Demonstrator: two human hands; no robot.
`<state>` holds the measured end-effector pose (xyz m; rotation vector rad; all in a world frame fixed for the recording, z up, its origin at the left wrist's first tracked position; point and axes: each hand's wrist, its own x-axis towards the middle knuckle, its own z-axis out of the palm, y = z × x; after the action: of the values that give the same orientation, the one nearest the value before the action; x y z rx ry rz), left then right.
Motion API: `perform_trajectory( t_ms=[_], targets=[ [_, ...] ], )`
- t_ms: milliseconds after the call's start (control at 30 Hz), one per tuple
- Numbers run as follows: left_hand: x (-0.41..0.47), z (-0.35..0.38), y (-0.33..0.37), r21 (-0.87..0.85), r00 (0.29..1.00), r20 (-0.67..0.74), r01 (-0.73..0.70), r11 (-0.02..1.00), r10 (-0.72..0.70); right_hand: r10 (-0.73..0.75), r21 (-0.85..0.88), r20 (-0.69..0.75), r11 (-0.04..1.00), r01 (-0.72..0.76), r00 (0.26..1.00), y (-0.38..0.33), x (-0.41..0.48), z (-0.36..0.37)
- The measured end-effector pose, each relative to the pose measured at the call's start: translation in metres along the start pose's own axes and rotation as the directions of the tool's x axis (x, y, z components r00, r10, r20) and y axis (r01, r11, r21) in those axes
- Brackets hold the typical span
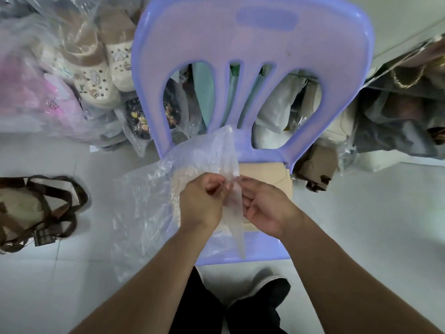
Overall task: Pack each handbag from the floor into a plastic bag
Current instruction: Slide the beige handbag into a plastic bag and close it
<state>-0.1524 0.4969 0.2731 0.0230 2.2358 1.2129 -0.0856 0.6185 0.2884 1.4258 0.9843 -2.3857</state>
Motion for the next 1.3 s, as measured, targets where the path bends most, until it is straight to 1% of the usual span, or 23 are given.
perform_trajectory(
  t_ms=[100,167,200,300,333,400,467,500,567,600,633,667,700,767,800,867,933,967,1033,1100,1200,1267,1300],
  targets=[
    [-0.004,-0.002,-0.001,0.028,0.996,-0.086,0.023,0.999,-0.021,0.002,-0.010,-0.085,1.000,-0.002,0.996,0.004,0.001,-0.001],
    [-0.006,-0.007,-0.003,0.025,0.984,-0.161,0.087,0.996,-0.081,-0.022,-0.005,-0.209,1.000,0.021,0.978,0.006,0.003,-0.002],
    [-0.006,-0.011,-0.005,0.004,0.971,-0.209,0.119,0.993,-0.116,-0.065,-0.042,-0.283,0.998,0.055,0.957,0.006,0.003,-0.002],
    [-0.005,-0.026,-0.010,-0.096,0.923,-0.352,0.129,0.987,-0.155,-0.220,-0.271,-0.433,0.957,0.107,0.874,0.011,0.005,-0.001],
    [-0.006,-0.029,-0.014,-0.117,0.915,-0.373,0.116,0.986,-0.152,-0.256,-0.333,-0.450,0.937,0.106,0.855,0.014,0.007,0.000],
    [-0.010,-0.034,-0.019,-0.151,0.925,-0.353,0.092,0.984,-0.141,-0.322,-0.473,-0.428,0.876,0.094,0.844,0.018,0.008,0.006],
    [-0.017,-0.036,-0.022,-0.143,0.948,-0.292,0.092,0.985,-0.131,-0.411,-0.662,-0.347,0.744,0.090,0.843,0.021,0.009,0.013],
    [-0.020,-0.036,-0.023,-0.133,0.956,-0.267,0.090,0.987,-0.123,-0.452,-0.755,-0.281,0.649,0.096,0.847,0.023,0.011,0.017],
    [-0.026,-0.037,-0.023,-0.097,0.965,-0.246,0.069,0.993,-0.091,-0.515,-0.908,-0.124,0.403,0.112,0.848,0.025,0.017,0.024],
    [-0.029,-0.038,-0.022,-0.035,0.966,-0.254,0.045,0.998,-0.053,-0.540,-0.952,-0.048,0.279,0.126,0.840,0.026,0.020,0.026],
    [-0.032,-0.040,-0.023,0.072,0.960,-0.279,-0.001,0.997,0.021,-0.562,-0.972,0.012,0.186,0.141,0.827,0.026,0.026,0.028],
    [-0.035,-0.041,-0.026,0.219,0.945,-0.298,-0.074,0.973,0.139,-0.576,-0.979,0.052,0.132,0.155,0.815,0.025,0.031,0.030],
    [-0.036,-0.043,-0.031,0.378,0.918,-0.291,-0.147,0.914,0.268,-0.576,-0.982,0.069,0.106,0.159,0.814,0.022,0.037,0.030],
    [-0.036,-0.047,-0.043,0.607,0.861,-0.262,-0.204,0.768,0.436,-0.515,-0.990,0.091,0.047,0.134,0.853,0.016,0.046,0.030],
    [-0.035,-0.051,-0.047,0.667,0.837,-0.266,-0.199,0.718,0.479,-0.459,-0.993,0.112,-0.015,0.118,0.882,0.013,0.048,0.031],
    [-0.034,-0.060,-0.050,0.721,0.801,-0.307,-0.157,0.675,0.515,-0.347,-0.983,0.150,-0.154,0.101,0.926,0.009,0.056,0.031],
    [-0.032,-0.070,-0.050,0.737,0.789,-0.354,-0.095,0.669,0.502,-0.280,-0.963,0.158,-0.258,0.084,0.947,0.008,0.065,0.031],
    [-0.030,-0.074,-0.049,0.741,0.796,-0.363,-0.067,0.668,0.483,-0.265,-0.956,0.152,-0.284,0.073,0.952,0.007,0.068,0.031],
    [-0.027,-0.079,-0.049,0.738,0.823,-0.367,-0.025,0.674,0.433,-0.249,-0.946,0.148,-0.318,0.064,0.957,-0.002,0.071,0.034],
    [-0.024,-0.079,-0.051,0.734,0.832,-0.379,0.005,0.679,0.404,-0.199,-0.940,0.140,-0.336,0.067,0.970,-0.016,0.072,0.035],
    [-0.020,-0.081,-0.055,0.707,0.827,-0.443,0.085,0.702,0.346,-0.033,-0.921,0.111,-0.379,0.091,0.993,-0.040,0.072,0.047],
    [-0.017,-0.084,-0.056,0.684,0.821,-0.482,0.133,0.717,0.308,0.042,-0.899,0.112,-0.420,0.119,0.993,-0.049,0.072,0.053],
    [-0.017,-0.085,-0.055,0.681,0.819,-0.491,0.148,0.717,0.298,0.067,-0.901,0.125,-0.411,0.142,0.990,-0.050,0.069,0.054]
  ],
)
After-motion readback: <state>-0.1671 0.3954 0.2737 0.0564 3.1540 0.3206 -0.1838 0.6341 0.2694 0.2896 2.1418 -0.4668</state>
